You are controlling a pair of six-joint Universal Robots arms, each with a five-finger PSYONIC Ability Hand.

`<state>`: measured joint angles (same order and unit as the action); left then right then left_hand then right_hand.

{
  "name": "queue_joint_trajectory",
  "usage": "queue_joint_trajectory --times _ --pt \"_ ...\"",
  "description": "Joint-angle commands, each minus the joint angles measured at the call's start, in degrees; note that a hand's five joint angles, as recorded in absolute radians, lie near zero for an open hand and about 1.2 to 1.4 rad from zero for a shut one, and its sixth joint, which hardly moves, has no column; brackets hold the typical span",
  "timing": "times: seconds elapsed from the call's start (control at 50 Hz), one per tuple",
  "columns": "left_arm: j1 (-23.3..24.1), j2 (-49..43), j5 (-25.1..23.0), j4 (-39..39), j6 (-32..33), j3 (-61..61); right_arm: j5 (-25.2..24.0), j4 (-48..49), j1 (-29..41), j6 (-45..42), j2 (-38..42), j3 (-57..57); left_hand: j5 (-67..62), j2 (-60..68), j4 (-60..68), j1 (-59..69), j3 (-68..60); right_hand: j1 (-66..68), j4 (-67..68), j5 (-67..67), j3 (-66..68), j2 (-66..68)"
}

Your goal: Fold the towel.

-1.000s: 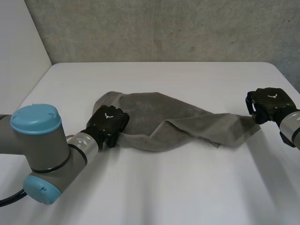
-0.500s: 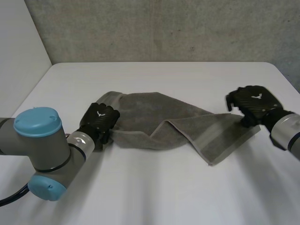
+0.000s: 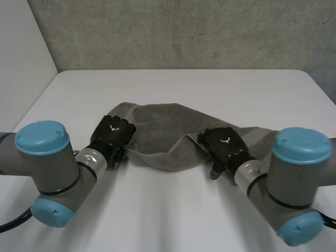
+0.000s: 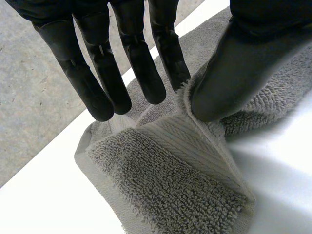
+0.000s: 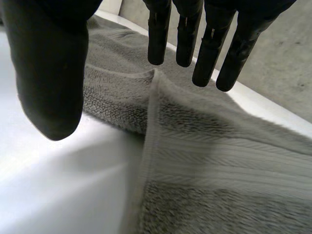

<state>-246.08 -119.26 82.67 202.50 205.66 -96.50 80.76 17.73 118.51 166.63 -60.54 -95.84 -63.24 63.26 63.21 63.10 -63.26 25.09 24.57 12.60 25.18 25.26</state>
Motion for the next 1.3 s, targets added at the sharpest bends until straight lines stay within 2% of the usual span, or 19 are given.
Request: queue_joint_trajectory --times 0.02,0.06,0.24,0.34,0.46,0.5,0.68,0.78,0.88,0.9,0.98,1.1,1.16,1.3 --pt "0.2 -0.3 -0.1 0.0 0.0 -0.1 3.7 2.8 2.0 -0.2 6.0 5.6 16.8 -6.8 -6.7 -6.6 6.8 -2.1 -1.5 0.4 -2.1 -2.2" --pt "0.2 -0.3 -0.1 0.0 0.0 -0.2 6.5 3.8 2.6 -0.7 7.4 7.2 16.8 -6.8 -6.7 -6.6 6.8 -1.9 -1.4 0.6 -2.0 -2.1" --pt "0.2 -0.3 -0.1 0.0 0.0 -0.1 9.0 6.0 2.6 -4.1 10.4 8.7 16.6 -6.6 -6.6 -6.5 6.6 2.3 2.8 4.8 2.2 2.1" --pt "0.1 -0.2 -0.1 0.0 0.0 -0.1 11.4 9.3 1.9 -9.0 9.8 8.0 16.4 -6.4 -6.4 -6.3 6.5 10.0 10.6 12.5 9.9 9.9" --pt "0.1 -0.1 -0.1 0.0 -0.1 0.0 11.9 9.3 1.8 -11.2 9.5 8.3 16.1 -6.1 -6.1 -6.0 6.1 19.1 19.7 21.6 19.1 19.0" --pt "0.0 -0.1 -0.1 0.0 -0.1 0.0 11.8 8.9 1.5 -11.9 9.5 8.4 15.9 -5.9 -5.9 -5.8 6.0 30.2 30.7 32.7 30.1 30.0" --pt "0.0 -0.1 -0.1 0.1 -0.1 0.0 11.0 7.1 -1.0 -14.6 6.3 6.2 15.9 -5.9 -5.9 -5.8 6.0 31.6 32.1 34.1 31.5 31.4" --pt "0.1 -0.4 -0.1 0.1 -0.1 0.0 9.2 4.9 -2.3 -15.3 2.4 4.7 15.9 -5.9 -5.9 -5.8 6.0 33.8 34.3 36.3 33.7 33.6" --pt "0.2 -0.9 -0.1 0.3 -0.1 0.0 5.5 3.4 -5.7 -15.3 -3.0 1.9 16.3 -6.3 -6.2 -6.1 6.3 46.6 47.1 49.1 46.5 46.4" --pt "0.2 -0.9 -0.1 0.3 -0.1 0.0 3.8 2.6 -7.2 -15.3 -4.6 0.9 16.3 -6.3 -6.2 -6.1 6.3 54.8 55.3 57.3 54.7 54.7" --pt "0.3 -1.4 -0.1 1.2 -0.1 -0.1 -1.5 -0.1 -11.9 -15.2 -8.4 -1.9 16.9 -6.9 -6.9 -6.8 7.0 54.9 55.4 57.4 54.8 54.7" --pt "0.3 -2.6 -0.1 3.3 0.1 0.0 -6.9 -2.0 -17.8 -14.9 -9.3 -4.5 18.9 -9.0 -8.9 -8.8 9.0 54.9 55.4 57.4 54.8 54.7" --pt "0.3 -3.1 -0.1 3.8 0.1 0.1 -7.5 -2.2 -18.8 -14.9 -9.4 -4.8 20.3 -10.3 -10.3 -10.2 10.3 54.9 55.4 57.4 54.8 54.7" --pt "0.3 -4.1 -0.3 4.4 0.1 0.0 -8.4 -3.5 -21.2 -14.8 -9.7 -4.5 33.4 -23.4 -23.4 -23.3 23.4 54.9 55.4 57.4 54.8 54.7"
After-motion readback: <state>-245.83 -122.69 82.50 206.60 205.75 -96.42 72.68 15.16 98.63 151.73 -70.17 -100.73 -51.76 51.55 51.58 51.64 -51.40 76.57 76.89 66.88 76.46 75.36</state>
